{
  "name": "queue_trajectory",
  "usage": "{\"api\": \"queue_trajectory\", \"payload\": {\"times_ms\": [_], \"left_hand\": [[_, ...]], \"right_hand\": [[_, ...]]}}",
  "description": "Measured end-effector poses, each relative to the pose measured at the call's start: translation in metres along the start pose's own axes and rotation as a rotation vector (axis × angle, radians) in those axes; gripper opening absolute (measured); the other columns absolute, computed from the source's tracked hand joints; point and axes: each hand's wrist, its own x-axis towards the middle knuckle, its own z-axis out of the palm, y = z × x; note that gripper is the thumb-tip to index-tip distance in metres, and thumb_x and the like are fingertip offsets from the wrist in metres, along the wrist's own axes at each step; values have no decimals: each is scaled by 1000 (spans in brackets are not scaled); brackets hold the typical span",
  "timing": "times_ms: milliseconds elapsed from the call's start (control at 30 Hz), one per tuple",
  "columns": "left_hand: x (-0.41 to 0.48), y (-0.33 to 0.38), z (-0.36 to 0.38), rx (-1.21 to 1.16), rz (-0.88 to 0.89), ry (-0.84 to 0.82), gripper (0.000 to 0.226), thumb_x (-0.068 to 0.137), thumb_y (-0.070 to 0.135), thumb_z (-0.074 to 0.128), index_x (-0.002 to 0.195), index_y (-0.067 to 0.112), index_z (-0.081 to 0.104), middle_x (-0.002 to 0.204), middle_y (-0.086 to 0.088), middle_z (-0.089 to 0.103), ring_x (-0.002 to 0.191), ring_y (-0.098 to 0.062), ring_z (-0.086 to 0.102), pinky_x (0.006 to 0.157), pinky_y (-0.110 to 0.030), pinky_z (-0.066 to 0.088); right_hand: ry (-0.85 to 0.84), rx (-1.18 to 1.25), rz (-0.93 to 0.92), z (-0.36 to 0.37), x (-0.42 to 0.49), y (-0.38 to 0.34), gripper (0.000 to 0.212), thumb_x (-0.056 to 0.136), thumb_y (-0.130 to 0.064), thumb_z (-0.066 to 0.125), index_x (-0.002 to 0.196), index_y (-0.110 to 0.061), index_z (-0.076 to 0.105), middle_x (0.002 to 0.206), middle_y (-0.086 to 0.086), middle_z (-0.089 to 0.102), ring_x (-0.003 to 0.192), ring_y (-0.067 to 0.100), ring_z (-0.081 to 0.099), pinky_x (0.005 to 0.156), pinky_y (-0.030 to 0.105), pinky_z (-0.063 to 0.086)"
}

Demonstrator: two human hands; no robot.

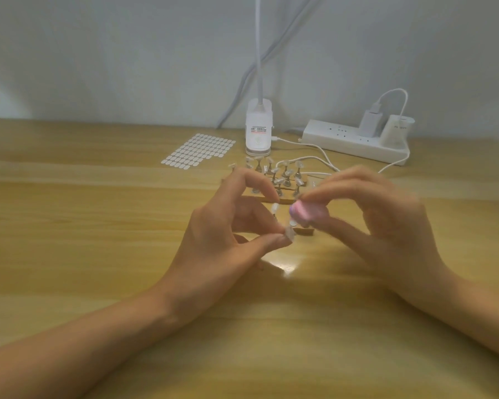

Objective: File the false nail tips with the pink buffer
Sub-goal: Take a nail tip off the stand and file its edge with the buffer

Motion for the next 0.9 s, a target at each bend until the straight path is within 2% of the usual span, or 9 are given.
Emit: {"api": "queue_trajectory", "payload": {"times_ms": [67,133,333,433,533,633,767,833,900], "left_hand": [[0,1,0,2,-4,-1,39,77,37,80,102,33,51,74,8,72,78,-11,75,54,-44,56],[0,1,1,10,-12,1,40,77,30,82,101,33,50,74,7,73,78,-12,75,55,-45,56],[-2,3,2,52,33,-12,41,78,22,82,101,35,50,77,7,74,80,-10,75,53,-21,51],[-1,4,2,47,11,2,41,79,24,81,103,34,50,78,8,76,80,-9,75,54,-20,50],[-1,5,1,44,21,-1,43,78,34,82,107,31,50,78,7,75,78,-10,75,51,-22,49],[-2,5,0,41,4,1,43,77,23,82,106,30,51,77,6,76,76,-11,75,51,-19,48],[-2,5,1,53,25,0,40,78,29,81,104,30,51,77,6,75,76,-12,75,51,-16,46],[-2,4,1,53,19,4,40,77,22,81,103,30,51,76,7,75,76,-11,74,51,-15,45],[-3,5,1,55,40,4,39,79,23,81,103,30,51,74,9,74,74,-9,73,51,-14,44]], "right_hand": [[-62,-21,-62,4,-1,-3,17,91,-21,72,108,-21,72,102,-1,67,95,19,67,84,33,53],[-56,-47,-55,2,0,0,16,91,-20,74,107,-20,72,101,1,68,95,18,67,84,33,53],[-28,-64,-10,-1,0,6,19,86,-14,77,105,-14,74,100,4,69,93,20,67,84,37,53],[27,-54,10,-3,2,5,16,90,-12,77,105,-15,74,100,3,70,93,21,69,83,39,54],[-82,-41,-103,2,0,-1,18,91,-15,73,109,-17,72,101,1,67,94,14,67,86,24,51],[-63,-59,-78,1,-1,0,22,88,-11,74,110,-14,72,100,3,67,92,16,67,83,30,53],[-86,-99,-130,-1,0,0,25,87,-10,73,111,-14,71,101,2,67,95,10,66,86,22,51],[-60,-124,-118,0,-1,-1,24,87,-10,73,111,-12,73,100,2,67,95,10,66,86,23,51],[-81,-129,-146,1,-2,-2,23,88,-10,72,111,-12,73,100,2,66,95,12,65,86,23,50]]}}
